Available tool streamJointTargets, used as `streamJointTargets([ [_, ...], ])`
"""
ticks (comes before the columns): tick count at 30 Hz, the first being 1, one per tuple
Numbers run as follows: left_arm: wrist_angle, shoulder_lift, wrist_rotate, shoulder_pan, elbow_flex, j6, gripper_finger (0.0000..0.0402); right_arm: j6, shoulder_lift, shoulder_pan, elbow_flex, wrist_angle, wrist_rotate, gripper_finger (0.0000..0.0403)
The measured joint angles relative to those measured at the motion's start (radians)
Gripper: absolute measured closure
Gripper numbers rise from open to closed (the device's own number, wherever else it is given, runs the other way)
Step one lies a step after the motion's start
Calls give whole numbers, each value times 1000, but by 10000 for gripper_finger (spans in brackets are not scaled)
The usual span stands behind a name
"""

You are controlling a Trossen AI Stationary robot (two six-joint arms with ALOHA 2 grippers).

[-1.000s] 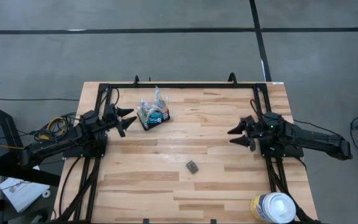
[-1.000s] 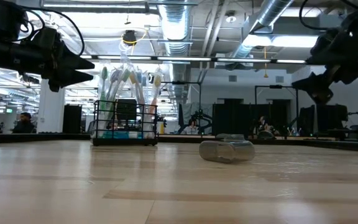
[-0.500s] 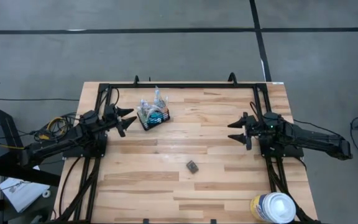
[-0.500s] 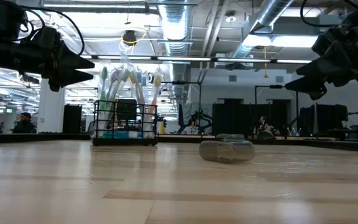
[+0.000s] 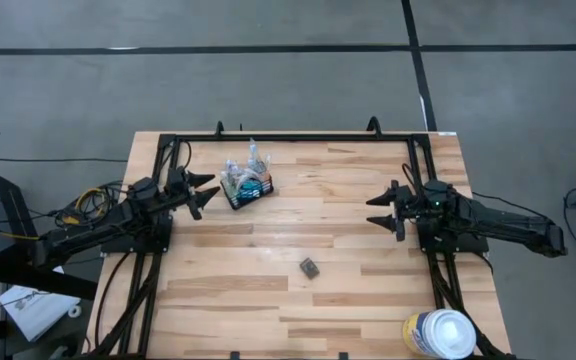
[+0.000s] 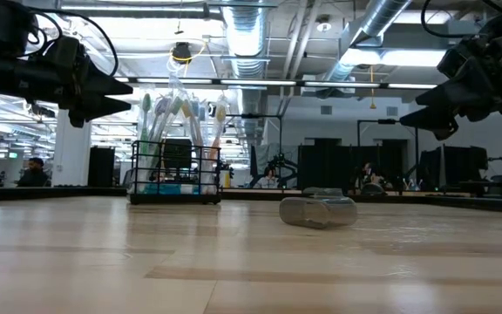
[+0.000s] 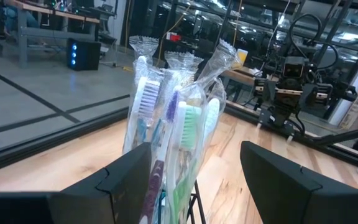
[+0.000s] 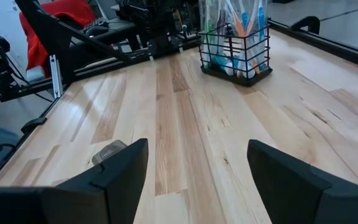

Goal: Pick & Place toothbrushing station
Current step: Return to Home Position

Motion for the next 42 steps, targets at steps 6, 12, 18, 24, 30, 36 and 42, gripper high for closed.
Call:
streamJointTargets([
  [6, 2, 0, 0, 0, 0, 0, 160, 0, 0, 0, 0, 0, 0, 138],
  [12, 5, 0, 0, 0, 0, 0, 160, 0, 0, 0, 0, 0, 0, 138],
  [18, 9, 0, 0, 0, 0, 0, 160, 0, 0, 0, 0, 0, 0, 138],
  [24, 15, 0, 0, 0, 0, 0, 160, 0, 0, 0, 0, 0, 0, 138],
  [30, 16, 0, 0, 0, 0, 0, 160, 0, 0, 0, 0, 0, 0, 138],
  [36, 17, 0, 0, 0, 0, 0, 160, 0, 0, 0, 0, 0, 0, 138],
  [42, 17, 0, 0, 0, 0, 0, 160, 0, 0, 0, 0, 0, 0, 138],
])
